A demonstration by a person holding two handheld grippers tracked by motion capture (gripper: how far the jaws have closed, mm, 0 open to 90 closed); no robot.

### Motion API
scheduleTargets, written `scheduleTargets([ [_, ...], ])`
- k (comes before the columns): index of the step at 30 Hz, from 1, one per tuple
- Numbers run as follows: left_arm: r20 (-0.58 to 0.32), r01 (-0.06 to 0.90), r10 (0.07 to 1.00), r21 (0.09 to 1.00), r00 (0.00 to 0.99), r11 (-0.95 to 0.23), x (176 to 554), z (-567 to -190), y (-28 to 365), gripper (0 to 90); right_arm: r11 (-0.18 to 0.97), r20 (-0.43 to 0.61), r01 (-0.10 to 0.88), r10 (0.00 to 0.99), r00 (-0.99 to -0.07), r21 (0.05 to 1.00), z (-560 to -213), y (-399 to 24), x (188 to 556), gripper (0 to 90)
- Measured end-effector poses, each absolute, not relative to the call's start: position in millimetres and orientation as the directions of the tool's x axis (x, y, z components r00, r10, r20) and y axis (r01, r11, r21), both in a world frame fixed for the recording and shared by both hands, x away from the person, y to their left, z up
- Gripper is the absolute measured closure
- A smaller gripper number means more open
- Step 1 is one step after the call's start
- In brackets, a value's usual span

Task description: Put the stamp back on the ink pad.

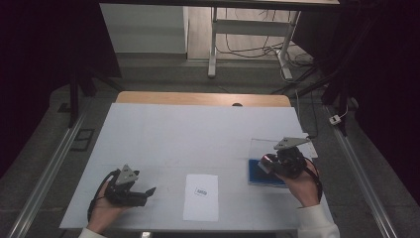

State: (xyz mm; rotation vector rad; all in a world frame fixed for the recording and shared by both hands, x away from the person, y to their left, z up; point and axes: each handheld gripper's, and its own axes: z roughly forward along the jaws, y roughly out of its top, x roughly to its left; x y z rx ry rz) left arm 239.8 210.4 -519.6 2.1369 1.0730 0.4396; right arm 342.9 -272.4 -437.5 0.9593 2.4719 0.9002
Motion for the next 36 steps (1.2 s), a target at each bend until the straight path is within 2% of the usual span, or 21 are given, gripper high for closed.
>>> scheduleTargets([
  [9, -0.009, 0.563, 0.797, 0.712, 0.604, -0.419, 239.2, -520.2, 209.8, 16.2, 0.581, -0.079, 0.534, 0.719, -0.691, 0.614, -454.3, -282.4, 351.8, 69.8],
  [19, -0.012, 0.568, 0.800, 0.711, 0.600, -0.415, 240.3, -520.8, 210.4, 16.2, 0.594, -0.075, 0.538, 0.710, -0.700, 0.598, -462.7, -283.1, 354.8, 69.3],
  [20, -0.014, 0.567, 0.799, 0.711, 0.602, -0.415, 240.5, -520.9, 210.4, 16.2, 0.598, -0.071, 0.538, 0.705, -0.705, 0.595, -463.3, -283.2, 354.7, 68.4],
  [23, -0.020, 0.568, 0.796, 0.712, 0.605, -0.414, 241.5, -521.1, 210.3, 16.1, 0.589, -0.068, 0.529, 0.704, -0.706, 0.611, -463.1, -282.9, 353.5, 54.6],
  [27, -0.028, 0.567, 0.796, 0.717, 0.604, -0.406, 241.7, -520.6, 211.4, 16.0, 0.557, -0.057, 0.504, 0.705, -0.706, 0.660, -454.8, -283.0, 349.1, 44.0],
  [30, -0.048, 0.570, 0.797, 0.726, 0.602, -0.386, 241.7, -519.6, 213.0, 15.9, 0.533, -0.052, 0.475, 0.702, -0.711, 0.700, -446.7, -282.6, 342.8, 40.4],
  [36, -0.060, 0.571, 0.798, 0.732, 0.599, -0.373, 240.6, -518.4, 214.7, 15.8, 0.521, -0.045, 0.419, 0.665, -0.746, 0.744, -439.4, -282.9, 317.2, 39.4],
])
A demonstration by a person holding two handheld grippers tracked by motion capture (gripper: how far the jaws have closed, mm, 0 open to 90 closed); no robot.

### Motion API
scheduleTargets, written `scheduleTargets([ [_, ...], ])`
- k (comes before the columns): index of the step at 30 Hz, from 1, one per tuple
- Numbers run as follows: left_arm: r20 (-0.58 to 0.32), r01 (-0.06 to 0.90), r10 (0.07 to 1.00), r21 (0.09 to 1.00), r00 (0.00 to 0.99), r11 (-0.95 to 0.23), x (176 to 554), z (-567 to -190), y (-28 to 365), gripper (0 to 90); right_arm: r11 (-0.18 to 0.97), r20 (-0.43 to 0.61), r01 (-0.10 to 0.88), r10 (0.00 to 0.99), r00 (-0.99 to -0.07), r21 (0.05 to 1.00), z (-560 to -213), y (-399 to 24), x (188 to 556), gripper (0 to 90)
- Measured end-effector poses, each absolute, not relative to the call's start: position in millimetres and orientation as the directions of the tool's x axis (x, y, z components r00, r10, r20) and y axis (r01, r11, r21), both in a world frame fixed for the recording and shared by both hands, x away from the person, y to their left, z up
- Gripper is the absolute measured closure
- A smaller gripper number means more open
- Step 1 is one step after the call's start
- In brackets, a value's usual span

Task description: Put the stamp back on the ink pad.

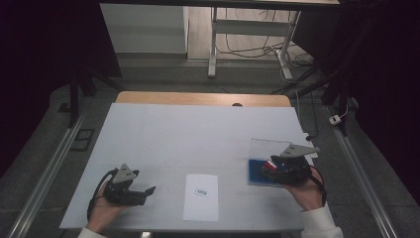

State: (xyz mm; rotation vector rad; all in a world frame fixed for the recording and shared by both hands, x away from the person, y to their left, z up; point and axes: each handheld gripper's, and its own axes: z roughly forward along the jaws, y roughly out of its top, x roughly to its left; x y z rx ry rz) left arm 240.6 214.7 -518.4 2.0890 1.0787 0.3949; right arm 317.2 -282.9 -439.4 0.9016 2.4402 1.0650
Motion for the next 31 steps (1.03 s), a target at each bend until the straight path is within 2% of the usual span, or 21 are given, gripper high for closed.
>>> scheduleTargets([
  [3, -0.065, 0.569, 0.797, 0.735, 0.601, -0.370, 240.6, -517.9, 215.0, 15.8, 0.502, -0.008, 0.399, 0.630, -0.776, 0.768, -438.1, -283.0, 299.0, 40.1],
  [6, -0.065, 0.568, 0.796, 0.735, 0.602, -0.370, 239.3, -517.9, 214.7, 15.8, 0.515, -0.021, 0.365, 0.600, -0.800, 0.775, -443.8, -282.1, 280.7, 40.4],
  [12, -0.069, 0.562, 0.785, 0.737, 0.616, -0.376, 236.3, -517.8, 211.0, 15.7, 0.517, -0.025, 0.362, 0.598, -0.801, 0.776, -466.7, -291.3, 261.0, 40.5],
  [21, -0.063, 0.558, 0.776, 0.731, 0.628, -0.393, 235.5, -518.9, 205.5, 15.8, 0.497, -0.003, 0.417, 0.645, -0.764, 0.761, -496.6, -316.5, 263.9, 40.5],
  [31, -0.061, 0.563, 0.778, 0.725, 0.626, -0.396, 236.9, -520.8, 205.9, 15.9, 0.492, -0.007, 0.419, 0.654, -0.756, 0.764, -498.3, -321.1, 267.3, 40.6],
])
